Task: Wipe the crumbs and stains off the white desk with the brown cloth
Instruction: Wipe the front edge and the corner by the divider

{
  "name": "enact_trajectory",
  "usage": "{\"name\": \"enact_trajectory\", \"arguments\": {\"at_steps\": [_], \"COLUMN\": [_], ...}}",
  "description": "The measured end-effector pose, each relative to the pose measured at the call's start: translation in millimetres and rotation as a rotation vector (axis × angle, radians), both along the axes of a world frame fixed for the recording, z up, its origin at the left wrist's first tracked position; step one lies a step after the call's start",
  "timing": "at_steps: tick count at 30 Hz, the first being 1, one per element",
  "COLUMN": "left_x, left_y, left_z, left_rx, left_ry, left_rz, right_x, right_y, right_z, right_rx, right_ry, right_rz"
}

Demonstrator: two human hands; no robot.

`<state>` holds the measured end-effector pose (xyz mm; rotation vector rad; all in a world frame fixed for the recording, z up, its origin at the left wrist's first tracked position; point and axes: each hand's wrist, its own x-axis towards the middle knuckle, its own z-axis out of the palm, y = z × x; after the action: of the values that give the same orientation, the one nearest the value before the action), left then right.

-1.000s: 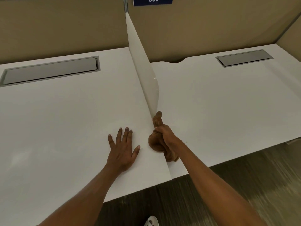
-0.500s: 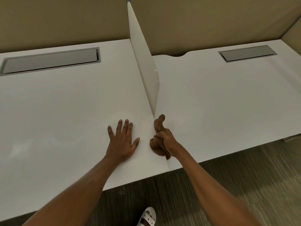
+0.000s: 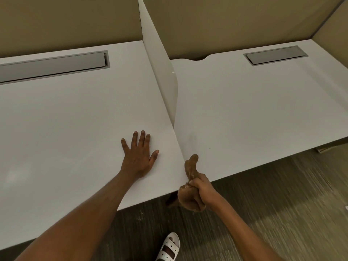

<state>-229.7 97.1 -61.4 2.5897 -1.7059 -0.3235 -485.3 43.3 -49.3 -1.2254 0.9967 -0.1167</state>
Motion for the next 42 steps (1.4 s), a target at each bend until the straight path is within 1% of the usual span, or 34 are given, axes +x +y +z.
{"name": "enact_trajectory", "arguments": {"at_steps": [3,8,12,14,17,23,26,36,42], "left_x": [0.1,0.6,0.3,0.5,0.9,1.9,3.1,4.8,2.8], "left_y": [0.4,1.8,0.9,0.7,0.0,-0.4,-1.6,-1.7,-0.1], "left_z": [0.6,-0.4,-1.2,-1.3,-1.8,-2.3,-3.3,-7.7,-6.7], "left_rx": [0.006,0.003,-0.002,-0.008,-0.009,-0.028,-0.033,-0.038,-0.049], "left_ry": [0.001,-0.002,0.003,-0.002,-0.012,-0.009,-0.013,0.001,0.004], "left_rz": [-0.001,-0.007,-0.007,-0.008,-0.012,-0.012,-0.015,-0.013,-0.011], "right_x": [-13.8,-11.6,15.3,32.5,61.4,122.4,135.9,102.4,63.1], "right_y": [12.8,9.4,-14.3,-26.4,-45.1,-100.6,-111.9,-83.3,-45.1], "right_z": [-1.3,-3.4,5.7,3.5,1.4,16.6,17.6,8.0,2.9], "right_rx": [-0.022,-0.041,-0.058,-0.089,-0.083,-0.146,-0.181,-0.169,-0.131], "right_ry": [-0.006,0.064,0.047,0.037,0.019,-0.021,-0.006,-0.034,-0.01], "right_rz": [0.002,0.017,0.045,0.021,-0.018,-0.007,-0.019,0.001,-0.054]}}
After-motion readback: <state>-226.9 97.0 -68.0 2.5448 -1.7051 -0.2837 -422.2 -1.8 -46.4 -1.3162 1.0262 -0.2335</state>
